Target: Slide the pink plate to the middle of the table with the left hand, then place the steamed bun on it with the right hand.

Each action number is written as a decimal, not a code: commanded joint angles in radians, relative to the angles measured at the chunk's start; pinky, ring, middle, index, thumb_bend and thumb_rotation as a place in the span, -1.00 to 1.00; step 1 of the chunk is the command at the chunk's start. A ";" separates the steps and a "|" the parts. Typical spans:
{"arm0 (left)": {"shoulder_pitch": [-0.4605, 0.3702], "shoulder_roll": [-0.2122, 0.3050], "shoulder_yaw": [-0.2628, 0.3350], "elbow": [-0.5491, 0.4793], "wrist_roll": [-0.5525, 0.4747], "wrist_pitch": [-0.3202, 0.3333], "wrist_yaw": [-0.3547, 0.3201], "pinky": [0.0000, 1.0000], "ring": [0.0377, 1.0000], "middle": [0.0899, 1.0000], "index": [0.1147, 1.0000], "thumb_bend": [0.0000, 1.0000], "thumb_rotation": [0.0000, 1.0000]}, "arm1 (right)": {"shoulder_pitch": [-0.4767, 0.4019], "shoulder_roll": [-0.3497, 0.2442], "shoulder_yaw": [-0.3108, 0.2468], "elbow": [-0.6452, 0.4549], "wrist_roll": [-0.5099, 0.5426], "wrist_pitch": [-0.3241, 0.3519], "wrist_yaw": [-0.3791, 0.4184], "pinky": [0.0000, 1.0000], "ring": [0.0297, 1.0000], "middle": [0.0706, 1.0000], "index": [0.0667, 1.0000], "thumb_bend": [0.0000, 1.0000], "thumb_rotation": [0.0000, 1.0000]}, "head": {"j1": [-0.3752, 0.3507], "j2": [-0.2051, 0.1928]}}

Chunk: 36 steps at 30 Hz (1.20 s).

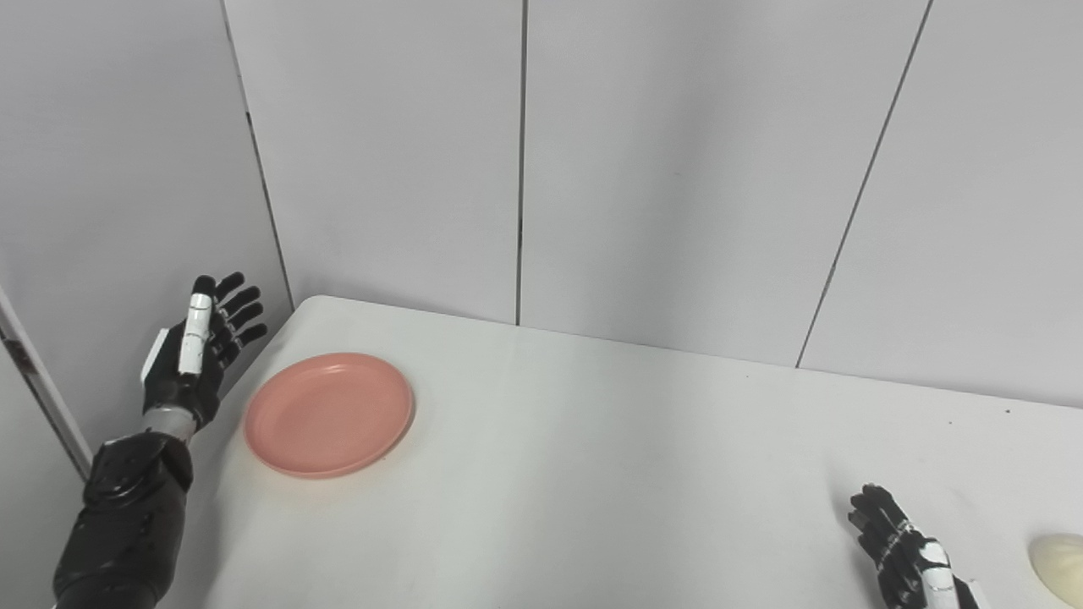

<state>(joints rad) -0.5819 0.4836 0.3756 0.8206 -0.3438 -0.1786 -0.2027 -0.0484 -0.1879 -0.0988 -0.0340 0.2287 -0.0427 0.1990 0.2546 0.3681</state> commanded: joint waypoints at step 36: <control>0.063 -0.094 -0.020 -0.121 -0.043 0.045 -0.011 0.69 0.75 0.69 0.69 0.82 0.76 | 0.049 -0.001 -0.013 -0.053 0.016 0.040 -0.025 0.86 0.76 0.75 0.74 0.42 1.00 | -0.012 0.036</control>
<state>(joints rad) -0.5022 0.3879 0.3593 0.7289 -0.3710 -0.1339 -0.1880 -0.0092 -0.1876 -0.1104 -0.0775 0.2431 -0.0085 0.1746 0.2424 0.4034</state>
